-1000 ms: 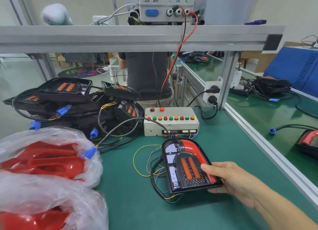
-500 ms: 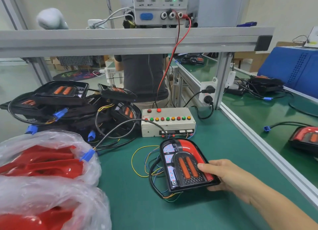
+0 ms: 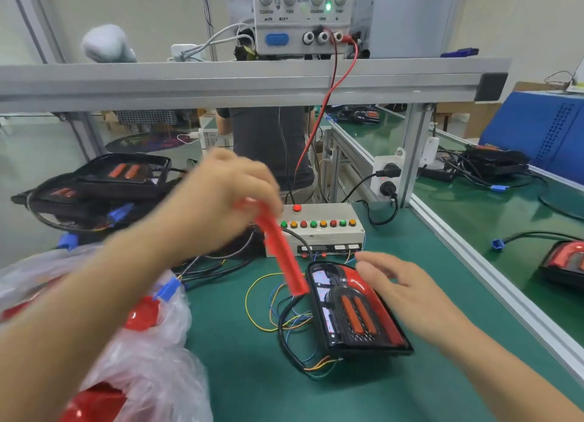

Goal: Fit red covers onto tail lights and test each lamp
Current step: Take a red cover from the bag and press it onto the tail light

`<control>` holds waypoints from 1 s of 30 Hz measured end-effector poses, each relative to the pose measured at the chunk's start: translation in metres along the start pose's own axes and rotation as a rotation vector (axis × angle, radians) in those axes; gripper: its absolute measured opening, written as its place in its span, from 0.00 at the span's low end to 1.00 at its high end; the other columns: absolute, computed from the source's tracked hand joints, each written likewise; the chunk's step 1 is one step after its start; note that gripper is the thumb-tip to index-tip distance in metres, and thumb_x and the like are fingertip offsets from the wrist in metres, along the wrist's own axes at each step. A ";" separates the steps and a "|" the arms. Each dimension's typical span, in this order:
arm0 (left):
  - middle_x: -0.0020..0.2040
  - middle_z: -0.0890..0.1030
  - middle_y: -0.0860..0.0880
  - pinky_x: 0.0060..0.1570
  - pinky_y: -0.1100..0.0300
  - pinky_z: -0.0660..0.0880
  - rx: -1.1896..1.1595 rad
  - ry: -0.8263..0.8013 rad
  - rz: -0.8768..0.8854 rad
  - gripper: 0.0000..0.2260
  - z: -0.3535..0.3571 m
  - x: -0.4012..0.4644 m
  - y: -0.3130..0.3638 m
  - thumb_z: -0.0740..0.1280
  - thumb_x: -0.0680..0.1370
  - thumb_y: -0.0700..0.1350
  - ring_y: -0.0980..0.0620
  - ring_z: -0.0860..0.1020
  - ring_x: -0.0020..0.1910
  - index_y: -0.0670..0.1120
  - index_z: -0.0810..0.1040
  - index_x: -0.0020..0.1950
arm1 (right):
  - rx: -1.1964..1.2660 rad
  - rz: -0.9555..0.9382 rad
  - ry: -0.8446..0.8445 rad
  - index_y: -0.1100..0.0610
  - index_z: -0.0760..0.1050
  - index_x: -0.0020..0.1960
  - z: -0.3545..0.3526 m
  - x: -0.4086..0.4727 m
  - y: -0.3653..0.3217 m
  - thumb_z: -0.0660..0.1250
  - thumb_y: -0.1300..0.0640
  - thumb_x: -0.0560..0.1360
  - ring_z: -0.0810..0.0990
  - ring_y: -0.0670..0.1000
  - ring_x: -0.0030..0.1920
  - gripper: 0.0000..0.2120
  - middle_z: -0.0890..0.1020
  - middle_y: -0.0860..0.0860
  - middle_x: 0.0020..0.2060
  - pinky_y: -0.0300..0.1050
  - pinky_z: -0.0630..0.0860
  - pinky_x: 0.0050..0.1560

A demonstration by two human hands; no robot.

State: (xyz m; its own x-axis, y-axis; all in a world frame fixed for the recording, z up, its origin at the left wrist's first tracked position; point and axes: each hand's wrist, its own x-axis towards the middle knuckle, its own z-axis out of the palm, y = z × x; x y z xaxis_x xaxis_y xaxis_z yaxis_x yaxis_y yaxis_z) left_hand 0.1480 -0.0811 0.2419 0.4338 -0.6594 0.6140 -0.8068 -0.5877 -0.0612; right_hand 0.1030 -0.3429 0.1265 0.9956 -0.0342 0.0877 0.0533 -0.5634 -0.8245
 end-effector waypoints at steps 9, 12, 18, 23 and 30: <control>0.43 0.80 0.46 0.57 0.54 0.70 -0.432 0.154 -0.071 0.12 0.110 0.033 0.037 0.65 0.65 0.23 0.43 0.78 0.46 0.38 0.81 0.37 | 0.477 -0.096 -0.174 0.48 0.81 0.53 0.005 -0.007 -0.013 0.67 0.53 0.75 0.63 0.50 0.29 0.09 0.74 0.50 0.33 0.35 0.61 0.25; 0.52 0.75 0.50 0.58 0.63 0.69 -0.559 0.247 -0.443 0.18 0.128 0.030 0.026 0.63 0.64 0.25 0.49 0.74 0.57 0.42 0.80 0.46 | 0.335 -0.141 0.025 0.38 0.82 0.50 0.001 -0.008 -0.001 0.72 0.56 0.74 0.70 0.44 0.30 0.13 0.78 0.49 0.31 0.35 0.70 0.34; 0.39 0.76 0.44 0.31 0.60 0.73 -0.764 -0.473 -1.301 0.13 0.172 0.016 0.009 0.65 0.78 0.53 0.46 0.73 0.30 0.43 0.73 0.44 | -0.205 -0.240 0.265 0.32 0.74 0.57 0.001 -0.016 0.013 0.69 0.46 0.73 0.78 0.45 0.41 0.15 0.82 0.44 0.41 0.42 0.75 0.47; 0.36 0.78 0.45 0.28 0.59 0.75 -0.951 -0.408 -1.420 0.08 0.190 0.016 0.018 0.66 0.78 0.43 0.48 0.77 0.29 0.43 0.71 0.42 | -0.380 -0.257 0.309 0.38 0.71 0.67 0.010 -0.017 0.017 0.64 0.40 0.74 0.77 0.51 0.39 0.21 0.78 0.45 0.38 0.51 0.76 0.44; 0.41 0.78 0.40 0.29 0.59 0.75 -1.162 -0.079 -1.545 0.06 0.186 0.010 0.029 0.62 0.80 0.39 0.46 0.76 0.29 0.36 0.74 0.50 | -0.237 -0.272 0.307 0.40 0.74 0.56 0.012 -0.019 0.011 0.71 0.48 0.73 0.76 0.40 0.35 0.13 0.78 0.34 0.36 0.30 0.70 0.40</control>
State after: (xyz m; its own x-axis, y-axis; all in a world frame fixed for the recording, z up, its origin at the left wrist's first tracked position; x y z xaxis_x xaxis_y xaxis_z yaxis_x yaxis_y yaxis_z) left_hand 0.2036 -0.1923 0.1000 0.9089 0.0083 -0.4169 0.4165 -0.0635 0.9069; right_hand 0.0860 -0.3382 0.1092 0.8769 -0.0816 0.4737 0.2544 -0.7574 -0.6013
